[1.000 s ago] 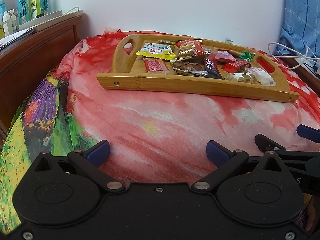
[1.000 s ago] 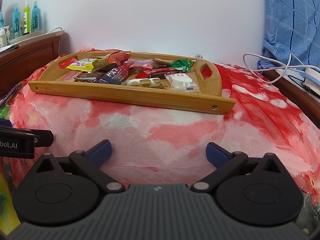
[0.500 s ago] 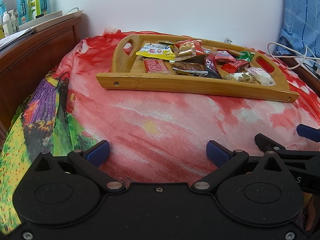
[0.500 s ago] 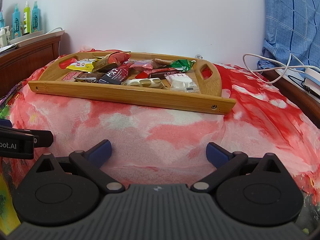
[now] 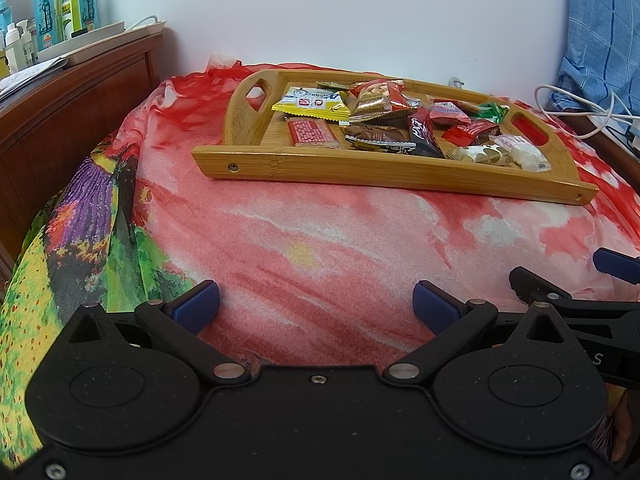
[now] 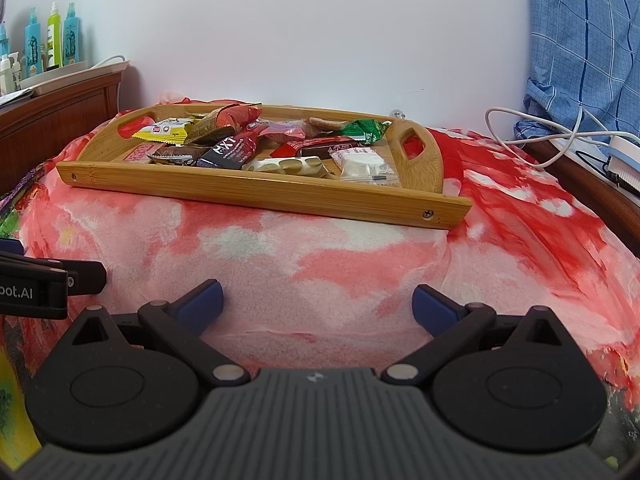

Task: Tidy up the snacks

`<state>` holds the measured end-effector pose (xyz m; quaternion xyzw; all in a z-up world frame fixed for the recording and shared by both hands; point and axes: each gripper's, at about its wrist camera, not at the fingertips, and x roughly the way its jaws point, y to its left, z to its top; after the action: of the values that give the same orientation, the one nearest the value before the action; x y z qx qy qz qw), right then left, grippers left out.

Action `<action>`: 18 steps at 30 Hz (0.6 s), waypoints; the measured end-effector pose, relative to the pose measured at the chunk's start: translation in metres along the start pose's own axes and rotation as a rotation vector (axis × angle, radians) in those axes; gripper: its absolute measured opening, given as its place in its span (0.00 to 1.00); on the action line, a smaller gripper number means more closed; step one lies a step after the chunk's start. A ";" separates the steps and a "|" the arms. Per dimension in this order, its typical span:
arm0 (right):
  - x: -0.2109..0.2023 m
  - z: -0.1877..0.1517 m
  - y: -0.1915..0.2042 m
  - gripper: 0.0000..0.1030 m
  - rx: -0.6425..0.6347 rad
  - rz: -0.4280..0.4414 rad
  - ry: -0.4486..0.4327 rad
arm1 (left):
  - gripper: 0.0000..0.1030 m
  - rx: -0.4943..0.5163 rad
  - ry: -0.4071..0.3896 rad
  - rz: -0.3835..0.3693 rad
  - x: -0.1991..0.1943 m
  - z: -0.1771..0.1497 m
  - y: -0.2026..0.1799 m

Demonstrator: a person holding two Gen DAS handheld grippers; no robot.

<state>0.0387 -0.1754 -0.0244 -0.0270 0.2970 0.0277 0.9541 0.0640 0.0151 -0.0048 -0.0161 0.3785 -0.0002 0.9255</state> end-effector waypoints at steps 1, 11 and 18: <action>0.000 0.000 0.000 1.00 0.000 0.000 0.000 | 1.00 0.000 0.000 0.000 0.000 0.000 0.000; 0.000 0.000 0.000 1.00 0.000 0.000 0.000 | 1.00 0.000 -0.001 0.000 0.000 0.000 0.000; 0.000 0.000 0.000 1.00 0.000 0.000 -0.001 | 1.00 0.000 -0.001 0.000 0.000 -0.001 0.000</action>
<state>0.0385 -0.1753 -0.0245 -0.0271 0.2966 0.0276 0.9542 0.0635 0.0149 -0.0050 -0.0161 0.3780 0.0000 0.9257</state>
